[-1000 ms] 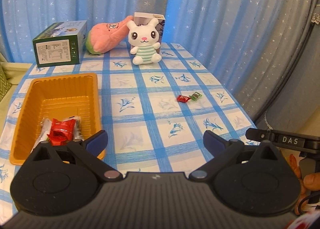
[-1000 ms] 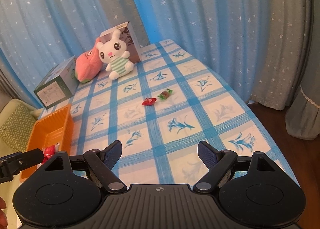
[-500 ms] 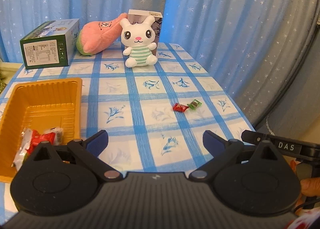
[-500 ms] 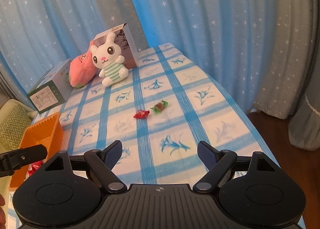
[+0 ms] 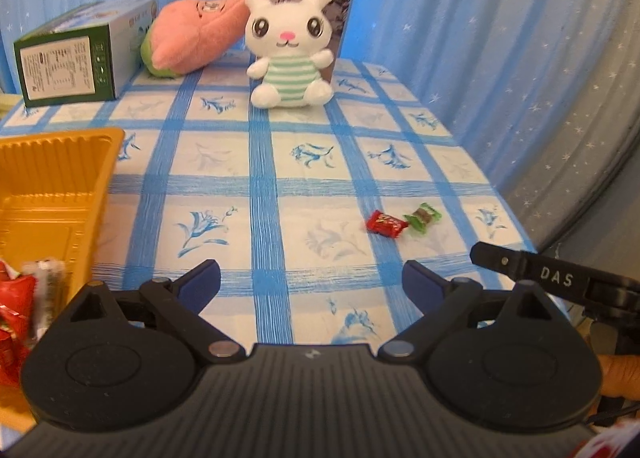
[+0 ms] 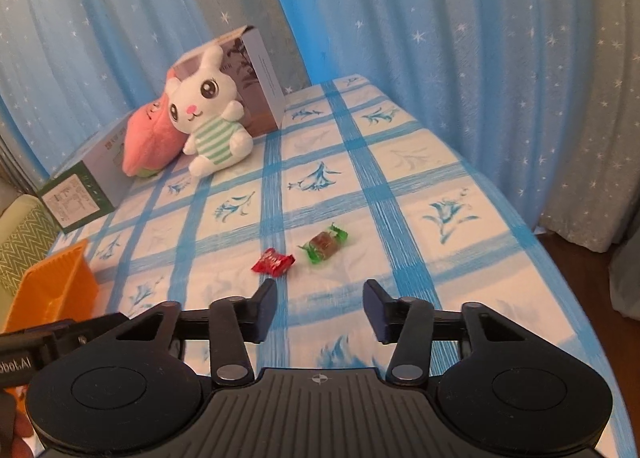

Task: Organize snacks
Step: 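Grasp the green-wrapped candy with the right gripper while the left grasps the small red candy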

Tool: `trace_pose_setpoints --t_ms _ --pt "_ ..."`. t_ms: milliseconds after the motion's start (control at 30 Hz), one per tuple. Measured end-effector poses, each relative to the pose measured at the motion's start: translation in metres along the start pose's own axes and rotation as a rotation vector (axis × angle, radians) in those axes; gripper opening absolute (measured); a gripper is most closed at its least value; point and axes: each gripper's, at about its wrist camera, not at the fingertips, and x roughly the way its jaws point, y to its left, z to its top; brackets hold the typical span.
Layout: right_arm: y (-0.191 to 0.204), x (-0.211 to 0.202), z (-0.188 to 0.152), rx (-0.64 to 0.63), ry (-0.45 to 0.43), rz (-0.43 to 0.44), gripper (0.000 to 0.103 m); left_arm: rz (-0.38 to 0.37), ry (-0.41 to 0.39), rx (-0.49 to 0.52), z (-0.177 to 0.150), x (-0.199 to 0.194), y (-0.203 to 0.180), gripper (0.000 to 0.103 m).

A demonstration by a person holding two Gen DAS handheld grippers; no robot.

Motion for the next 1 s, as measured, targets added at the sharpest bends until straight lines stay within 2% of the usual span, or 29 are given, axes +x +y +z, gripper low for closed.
trace_pose_setpoints --t_ms 300,533,633,733,833,900,1000 --pt "-0.004 0.073 0.013 0.006 0.021 0.013 0.039 0.027 0.004 -0.018 0.009 0.046 0.009 0.094" --pt "0.0 0.104 0.022 0.008 0.01 -0.014 0.036 0.028 0.013 -0.016 0.008 0.06 0.012 0.094" --pt "0.009 0.11 0.025 -0.051 0.017 -0.052 0.032 0.029 0.015 -0.017 0.007 0.063 0.013 0.094" --pt "0.015 0.113 0.024 -0.135 0.026 -0.083 0.022 0.028 0.02 -0.017 0.006 0.065 0.013 0.094" --pt "0.017 0.112 0.021 -0.225 0.042 -0.081 0.022 0.02 0.03 -0.021 0.005 0.067 0.012 0.094" --pt "0.016 0.111 0.019 -0.258 0.057 -0.05 0.022 0.017 0.038 -0.022 0.004 0.069 0.011 0.094" --pt "0.02 0.107 0.014 -0.325 0.093 0.072 0.021 0.014 0.046 -0.02 0.002 0.071 0.01 0.094"
